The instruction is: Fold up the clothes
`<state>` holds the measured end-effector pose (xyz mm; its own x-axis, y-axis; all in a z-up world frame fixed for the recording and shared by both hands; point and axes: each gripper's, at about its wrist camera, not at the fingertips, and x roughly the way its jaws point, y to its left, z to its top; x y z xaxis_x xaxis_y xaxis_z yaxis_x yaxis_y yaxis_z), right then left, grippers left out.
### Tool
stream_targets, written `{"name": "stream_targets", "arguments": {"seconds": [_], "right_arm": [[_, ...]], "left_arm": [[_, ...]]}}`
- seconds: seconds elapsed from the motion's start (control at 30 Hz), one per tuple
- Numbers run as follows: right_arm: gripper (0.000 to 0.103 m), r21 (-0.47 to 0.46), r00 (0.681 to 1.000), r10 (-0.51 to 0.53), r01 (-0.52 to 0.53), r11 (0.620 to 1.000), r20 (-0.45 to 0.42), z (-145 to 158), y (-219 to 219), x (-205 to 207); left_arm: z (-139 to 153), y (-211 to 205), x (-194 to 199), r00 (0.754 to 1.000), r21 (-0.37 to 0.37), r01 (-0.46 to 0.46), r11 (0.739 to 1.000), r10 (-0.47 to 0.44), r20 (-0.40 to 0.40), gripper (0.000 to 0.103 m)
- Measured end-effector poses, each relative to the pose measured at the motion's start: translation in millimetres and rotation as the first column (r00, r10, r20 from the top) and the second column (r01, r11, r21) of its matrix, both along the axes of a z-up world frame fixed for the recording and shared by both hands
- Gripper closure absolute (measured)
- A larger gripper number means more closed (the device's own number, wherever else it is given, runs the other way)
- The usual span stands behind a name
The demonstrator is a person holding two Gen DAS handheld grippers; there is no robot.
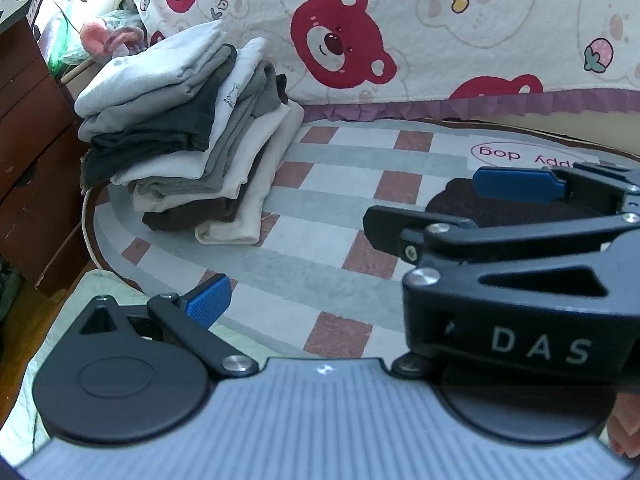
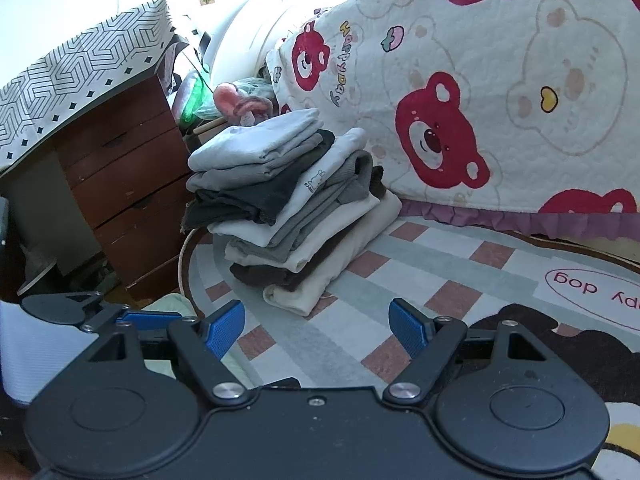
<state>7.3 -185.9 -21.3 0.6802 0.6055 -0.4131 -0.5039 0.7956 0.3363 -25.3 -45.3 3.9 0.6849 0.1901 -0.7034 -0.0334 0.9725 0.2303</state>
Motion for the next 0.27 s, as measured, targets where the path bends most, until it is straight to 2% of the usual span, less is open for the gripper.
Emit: {"name": "stream_targets", "arguments": {"seconds": [0.27], "right_arm": [[0.020,0.013,1.000,0.001,-0.001,1.000,-0.012,-1.4,1.1,1.0]], "left_arm": [[-0.8,2.4,-0.2,1.000,-0.011,-0.011,1.000,0.011,-0.023,0.000]]}}
